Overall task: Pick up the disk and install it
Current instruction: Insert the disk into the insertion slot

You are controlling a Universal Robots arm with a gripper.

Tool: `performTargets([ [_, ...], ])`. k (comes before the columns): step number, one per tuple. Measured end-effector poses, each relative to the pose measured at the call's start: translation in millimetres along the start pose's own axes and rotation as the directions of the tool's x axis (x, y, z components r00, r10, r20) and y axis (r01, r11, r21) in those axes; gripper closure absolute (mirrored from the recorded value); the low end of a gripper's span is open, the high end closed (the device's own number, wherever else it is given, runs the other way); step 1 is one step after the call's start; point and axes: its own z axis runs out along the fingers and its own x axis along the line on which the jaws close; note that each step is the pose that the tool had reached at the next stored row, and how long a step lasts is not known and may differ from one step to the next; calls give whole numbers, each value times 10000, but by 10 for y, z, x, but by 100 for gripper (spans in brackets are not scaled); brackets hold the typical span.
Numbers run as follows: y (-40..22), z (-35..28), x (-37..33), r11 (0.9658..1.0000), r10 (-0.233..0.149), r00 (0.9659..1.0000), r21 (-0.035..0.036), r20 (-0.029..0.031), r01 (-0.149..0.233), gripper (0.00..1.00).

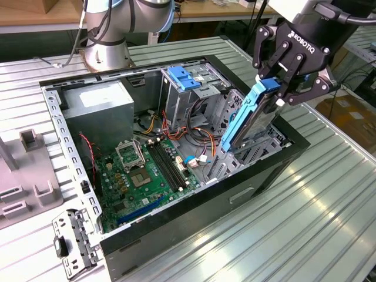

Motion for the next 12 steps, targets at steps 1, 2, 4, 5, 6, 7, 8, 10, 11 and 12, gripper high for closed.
performTargets([
  [1,-11,1,-5,10000,-3,10000,-1,0,3,63],
  [2,-29,2,-9,10000,-6,10000,0,1,6,63],
  [4,-79,1,-18,10000,-15,10000,-3,-2,15,63],
  [5,-105,3,-28,10000,-20,10000,-5,-3,20,63],
  [6,-113,5,-36,10000,-26,10000,-6,-3,26,63],
  [7,-115,14,-60,10000,-55,10000,-9,0,55,63],
  [8,-116,20,-73,10000,-72,10000,-10,-1,72,63],
  [10,-135,35,-84,10000,-88,10000,-15,1,88,63],
  [11,-147,41,-84,10000,-88,10000,-18,-1,88,63],
  [12,-155,46,-84,10000,-87,10000,-20,-1,87,63],
])
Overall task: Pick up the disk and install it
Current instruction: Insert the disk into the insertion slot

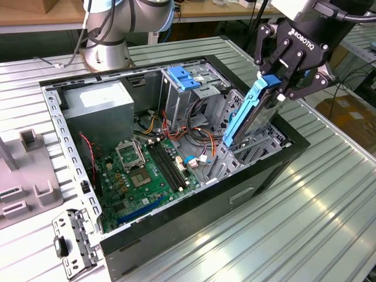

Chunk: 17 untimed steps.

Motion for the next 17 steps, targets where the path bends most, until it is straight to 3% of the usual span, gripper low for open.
performTargets([
  [17,-21,89,66,9999,115,9999,5,1,-115,63],
])
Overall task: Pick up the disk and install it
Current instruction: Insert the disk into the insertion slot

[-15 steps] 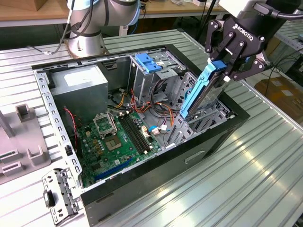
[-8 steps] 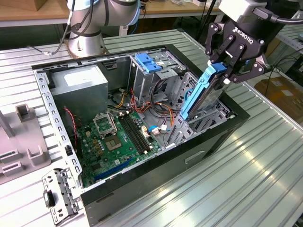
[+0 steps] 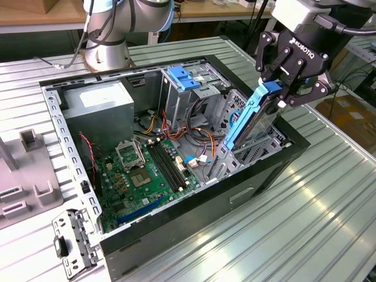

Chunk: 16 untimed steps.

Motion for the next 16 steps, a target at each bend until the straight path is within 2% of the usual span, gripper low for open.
performTargets([
  [16,-14,119,29,10000,31,10000,-3,-1,-31,63],
])
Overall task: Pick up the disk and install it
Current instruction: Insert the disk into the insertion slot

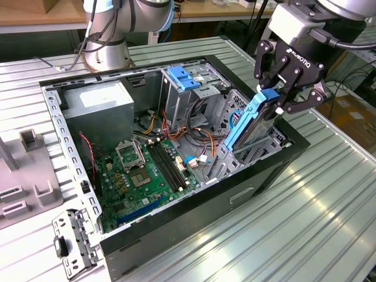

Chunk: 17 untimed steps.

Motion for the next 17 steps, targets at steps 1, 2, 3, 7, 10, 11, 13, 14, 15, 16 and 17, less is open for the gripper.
performTargets([
  [1,0,4,0,10000,0,10000,0,-1,0,63],
  [2,0,9,1,10000,0,10000,0,1,0,63],
  [3,0,20,2,10000,0,10000,0,1,0,63],
  [7,0,40,3,10000,0,10000,0,0,0,63],
  [10,0,48,4,10000,0,10000,0,0,0,63],
  [11,0,51,4,10000,0,10000,0,0,0,63],
  [13,0,56,4,10000,1,10000,0,0,-1,63],
  [14,0,58,4,10000,0,10000,0,0,0,63],
  [15,0,61,5,10000,0,10000,0,0,0,63],
  [16,0,64,5,10000,0,10000,0,0,0,63],
  [17,0,66,5,10000,0,10000,0,0,0,63],
])
